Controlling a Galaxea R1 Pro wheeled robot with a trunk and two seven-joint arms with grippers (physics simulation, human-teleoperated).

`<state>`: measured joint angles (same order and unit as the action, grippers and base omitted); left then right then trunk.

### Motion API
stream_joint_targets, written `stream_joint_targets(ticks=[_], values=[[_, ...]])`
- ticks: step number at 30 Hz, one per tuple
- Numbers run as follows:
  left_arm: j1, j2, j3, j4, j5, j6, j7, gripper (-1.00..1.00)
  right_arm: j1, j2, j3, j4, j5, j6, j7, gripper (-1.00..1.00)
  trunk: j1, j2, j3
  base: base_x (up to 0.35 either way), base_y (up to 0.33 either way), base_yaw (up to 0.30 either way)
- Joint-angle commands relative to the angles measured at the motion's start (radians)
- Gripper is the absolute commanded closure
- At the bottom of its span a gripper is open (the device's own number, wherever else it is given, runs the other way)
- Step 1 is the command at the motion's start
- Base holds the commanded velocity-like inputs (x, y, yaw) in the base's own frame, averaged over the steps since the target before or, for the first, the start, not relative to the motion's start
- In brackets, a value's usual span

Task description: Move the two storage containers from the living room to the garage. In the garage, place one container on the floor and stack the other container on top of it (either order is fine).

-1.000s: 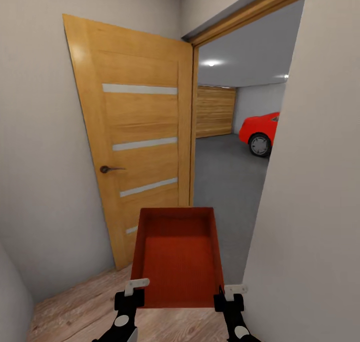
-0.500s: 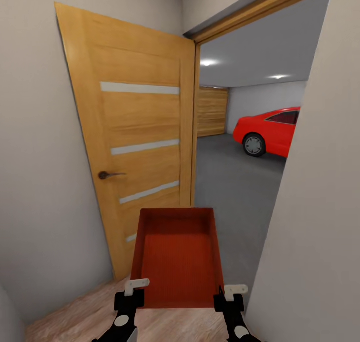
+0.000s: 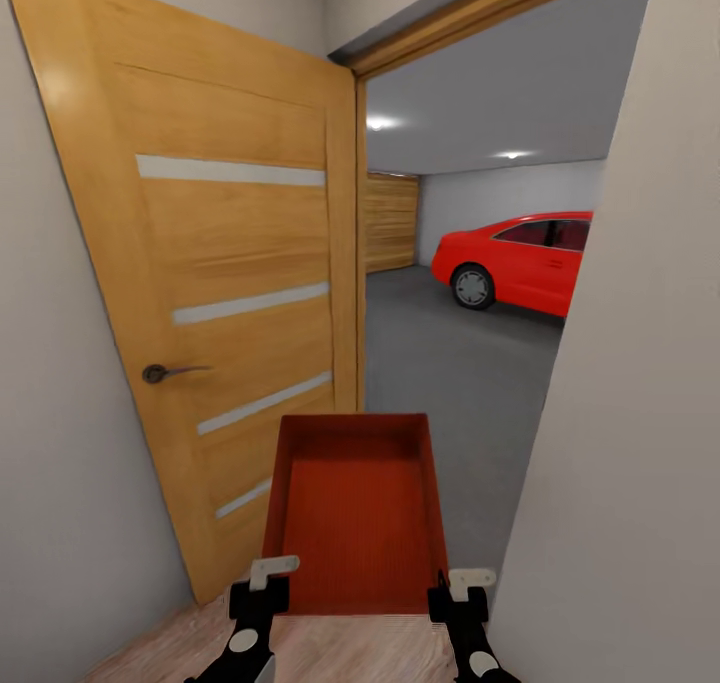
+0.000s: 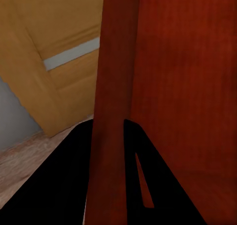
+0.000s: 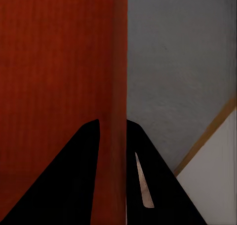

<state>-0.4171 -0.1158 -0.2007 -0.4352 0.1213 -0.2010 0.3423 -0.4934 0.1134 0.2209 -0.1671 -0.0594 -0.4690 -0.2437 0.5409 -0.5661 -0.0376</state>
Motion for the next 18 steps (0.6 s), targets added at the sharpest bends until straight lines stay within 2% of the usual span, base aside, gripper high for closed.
stream_joint_targets(ticks=[1, 9, 13, 18], values=[[0.0, 0.0, -0.011, 0.003, 0.019, 0.068, -0.019, 1.0, -0.002, 0.0, -0.008, -0.003, -0.014, -0.073, -0.022, 1.0, 0.001, -0.002, -0.002, 0.32, 0.002, -0.232], [0.0, 0.001, -0.011, 0.003, 0.018, 0.067, -0.02, 1.0, -0.002, 0.0, -0.008, -0.003, -0.013, -0.074, -0.022, 1.0, 0.001, -0.002, -0.002, 0.32, 0.003, -0.236], [0.0, 0.002, -0.011, 0.001, 0.018, 0.067, -0.021, 1.0, -0.002, 0.0, -0.008, -0.003, -0.013, -0.083, -0.022, 1.0, 0.001, -0.002, -0.002, 0.314, 0.097, -0.228], [0.0, 0.002, -0.011, 0.001, 0.018, 0.067, -0.021, 1.0, -0.002, 0.0, -0.008, -0.003, -0.014, -0.086, -0.022, 1.0, 0.001, -0.002, -0.002, 0.263, 0.156, -0.063]])
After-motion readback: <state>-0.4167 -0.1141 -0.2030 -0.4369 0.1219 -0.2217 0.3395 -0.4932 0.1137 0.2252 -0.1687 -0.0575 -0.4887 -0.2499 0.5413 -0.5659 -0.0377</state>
